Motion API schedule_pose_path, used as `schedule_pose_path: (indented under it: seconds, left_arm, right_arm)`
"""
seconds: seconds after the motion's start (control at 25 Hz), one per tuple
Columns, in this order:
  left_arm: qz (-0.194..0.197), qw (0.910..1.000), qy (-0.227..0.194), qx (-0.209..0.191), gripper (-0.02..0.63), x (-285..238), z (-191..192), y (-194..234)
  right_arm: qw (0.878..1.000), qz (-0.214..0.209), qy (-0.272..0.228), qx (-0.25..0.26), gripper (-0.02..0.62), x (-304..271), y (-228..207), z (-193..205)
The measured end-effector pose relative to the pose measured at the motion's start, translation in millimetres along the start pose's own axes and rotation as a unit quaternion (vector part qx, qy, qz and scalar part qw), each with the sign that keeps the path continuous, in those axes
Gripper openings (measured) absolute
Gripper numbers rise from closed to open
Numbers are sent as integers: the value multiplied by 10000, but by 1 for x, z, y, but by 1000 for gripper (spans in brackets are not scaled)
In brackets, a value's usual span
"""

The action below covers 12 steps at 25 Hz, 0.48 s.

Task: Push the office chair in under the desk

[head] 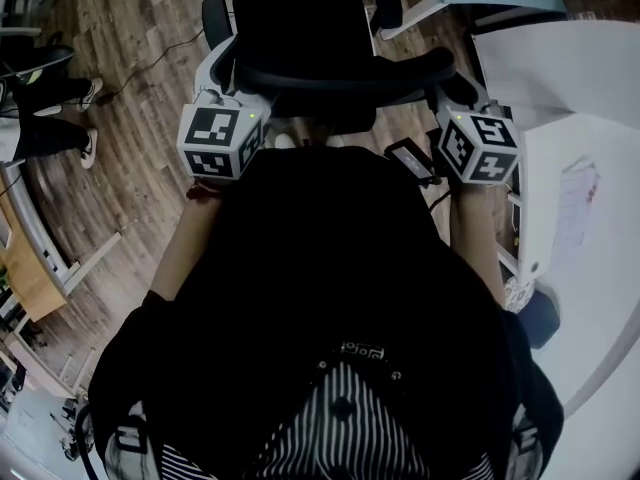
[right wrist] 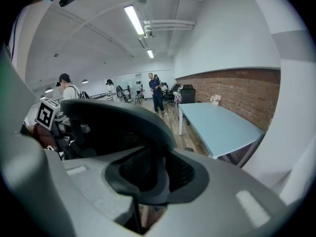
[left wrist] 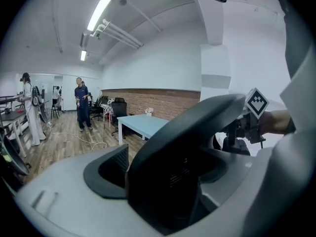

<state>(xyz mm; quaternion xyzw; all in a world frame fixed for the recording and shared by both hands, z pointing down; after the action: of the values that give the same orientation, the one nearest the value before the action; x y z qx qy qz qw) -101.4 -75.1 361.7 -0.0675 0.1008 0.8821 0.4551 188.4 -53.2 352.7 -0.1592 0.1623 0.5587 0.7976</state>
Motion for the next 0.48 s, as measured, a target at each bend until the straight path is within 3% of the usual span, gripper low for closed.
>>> schedule_pose_path:
  seconds: [0.08, 0.12, 0.24, 0.32, 0.4, 0.48]
  left_arm:
    - [117, 9999, -40, -119, 376, -6, -3, 7]
    - [193, 9996, -53, -206, 367, -10, -4, 12]
    - [421, 9985, -15, -347, 364, -22, -11, 31]
    - [482, 9980, 7, -416, 364, -31, -15, 42]
    - [525, 9975, 16, -473, 364, -41, -18, 48]
    - [571, 9971, 11, -511, 364, -53, -23, 56]
  right_arm:
    - [9998, -3, -43, -174, 63, -1, 3, 2]
    - [9995, -107, -20, -301, 2, -4, 7, 3]
    - [9974, -557, 235, -400, 1, -23, 37, 12]
    - [9992, -322, 191, -171, 7, -29, 46, 13]
    - [9992, 19, 8, -387, 132, -26, 34, 13]
    - [9968, 347, -101, -713, 186, -25, 15, 12]
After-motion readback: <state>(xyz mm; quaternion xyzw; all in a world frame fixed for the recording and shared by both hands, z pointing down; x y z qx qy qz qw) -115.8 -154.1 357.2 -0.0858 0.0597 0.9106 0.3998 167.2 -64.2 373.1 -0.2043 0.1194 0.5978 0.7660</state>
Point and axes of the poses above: the fingertips, and each gripper's own axes: x backward along the fingers, y to its left, z out of its underside, the point moved 5 cm from there along x, backward along the fingers, and after that the axes turned 10 degrees about -y, right-handed, at the moved point
